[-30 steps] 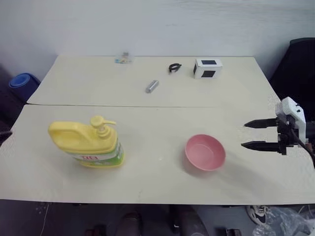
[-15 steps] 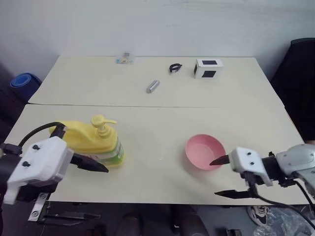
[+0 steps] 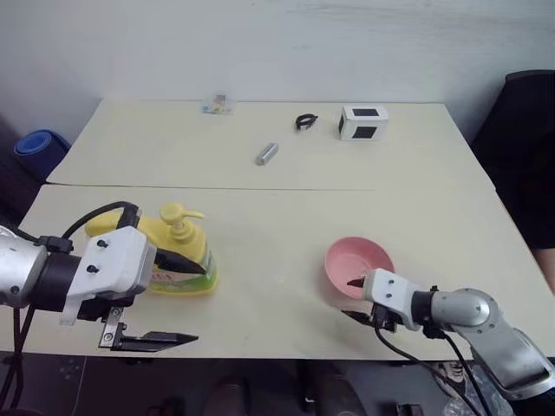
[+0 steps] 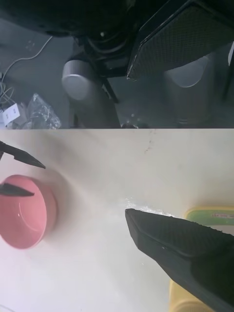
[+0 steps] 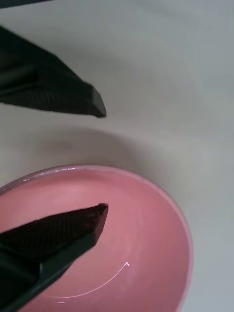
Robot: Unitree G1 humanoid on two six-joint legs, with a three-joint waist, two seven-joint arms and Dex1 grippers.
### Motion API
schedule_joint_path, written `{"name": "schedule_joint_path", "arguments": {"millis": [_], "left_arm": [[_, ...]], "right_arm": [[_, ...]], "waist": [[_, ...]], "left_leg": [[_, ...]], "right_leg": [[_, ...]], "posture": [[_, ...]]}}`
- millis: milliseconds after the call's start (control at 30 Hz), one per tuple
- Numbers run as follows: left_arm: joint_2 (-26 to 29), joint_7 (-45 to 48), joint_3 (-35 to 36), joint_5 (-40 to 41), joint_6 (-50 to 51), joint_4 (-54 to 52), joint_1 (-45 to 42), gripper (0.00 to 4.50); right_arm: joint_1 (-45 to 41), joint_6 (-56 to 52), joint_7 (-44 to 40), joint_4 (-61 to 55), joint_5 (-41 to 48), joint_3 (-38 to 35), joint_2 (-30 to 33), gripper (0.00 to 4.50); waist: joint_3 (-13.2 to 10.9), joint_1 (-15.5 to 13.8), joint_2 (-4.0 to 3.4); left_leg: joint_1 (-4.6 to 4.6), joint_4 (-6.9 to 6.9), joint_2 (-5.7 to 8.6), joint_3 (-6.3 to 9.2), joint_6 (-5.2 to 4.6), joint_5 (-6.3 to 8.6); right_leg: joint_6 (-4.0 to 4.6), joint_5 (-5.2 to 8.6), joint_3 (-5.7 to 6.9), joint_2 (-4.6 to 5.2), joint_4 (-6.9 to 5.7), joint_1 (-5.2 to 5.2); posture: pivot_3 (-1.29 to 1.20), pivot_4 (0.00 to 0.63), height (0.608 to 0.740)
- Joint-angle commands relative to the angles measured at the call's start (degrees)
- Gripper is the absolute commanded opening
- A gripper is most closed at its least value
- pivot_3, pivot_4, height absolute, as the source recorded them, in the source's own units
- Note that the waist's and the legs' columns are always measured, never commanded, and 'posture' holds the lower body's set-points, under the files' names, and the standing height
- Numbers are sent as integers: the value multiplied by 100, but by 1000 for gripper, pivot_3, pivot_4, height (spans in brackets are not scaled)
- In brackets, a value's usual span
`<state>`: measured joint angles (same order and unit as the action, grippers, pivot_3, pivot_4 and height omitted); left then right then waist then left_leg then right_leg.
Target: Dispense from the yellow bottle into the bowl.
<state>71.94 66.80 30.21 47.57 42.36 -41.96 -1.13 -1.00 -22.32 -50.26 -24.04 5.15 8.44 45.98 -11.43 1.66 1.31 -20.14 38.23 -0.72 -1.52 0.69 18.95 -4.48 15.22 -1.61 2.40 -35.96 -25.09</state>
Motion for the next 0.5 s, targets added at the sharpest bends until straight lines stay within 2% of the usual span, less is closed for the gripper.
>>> {"name": "schedule_joint_path", "arguments": {"millis": [33, 67, 267, 367, 433, 500], "left_arm": [[-23, -168, -27, 114, 18, -4, -189, 4500], [-30, -234, -45, 204, 60, -26, -269, 4500], [-60, -496, -239, 283, 103, -13, -566, 4500], [-88, -579, -293, 312, 120, 2, -646, 4500], [-125, -676, -307, 394, 154, 58, -758, 4500], [-169, -793, -323, 509, 208, 139, -922, 4500]], "right_arm": [[-24, 105, 84, -18, -48, -52, -37, 1516], [-24, 67, 121, 32, -105, 0, -40, 1149], [-33, 128, 247, 192, -253, 101, -171, 1149], [-13, 176, 226, 216, -225, 72, -193, 613], [4, 259, 166, 194, -202, 53, -150, 7], [-23, 310, 130, 198, -187, 25, -132, 7]], "waist": [[0, -1, 0], [0, -2, 0], [1, 4, 2], [1, 0, 2], [4, -4, 7], [7, -5, 13]], "left_leg": [[0, 0, 0, 0, 0, 0], [0, 0, 0, 0, 0, 0], [1, 0, 2, -4, 0, 0], [2, 0, 2, -7, -1, 0], [2, 1, 2, -7, -1, 0], [2, 1, 1, -7, 0, 0]], "right_leg": [[-1, 0, 0, 0, 0, 0], [-1, -1, 0, 0, 0, 0], [-3, -2, -5, -2, -1, 0], [-3, -2, -7, -4, -2, 0], [-4, -2, -7, -4, -2, 0], [-4, -2, -6, -5, -1, 0]], "posture": [[0, 150, 740], [0, 150, 740], [0, 150, 740], [0, 150, 740], [0, 150, 740], [0, 150, 740]]}}
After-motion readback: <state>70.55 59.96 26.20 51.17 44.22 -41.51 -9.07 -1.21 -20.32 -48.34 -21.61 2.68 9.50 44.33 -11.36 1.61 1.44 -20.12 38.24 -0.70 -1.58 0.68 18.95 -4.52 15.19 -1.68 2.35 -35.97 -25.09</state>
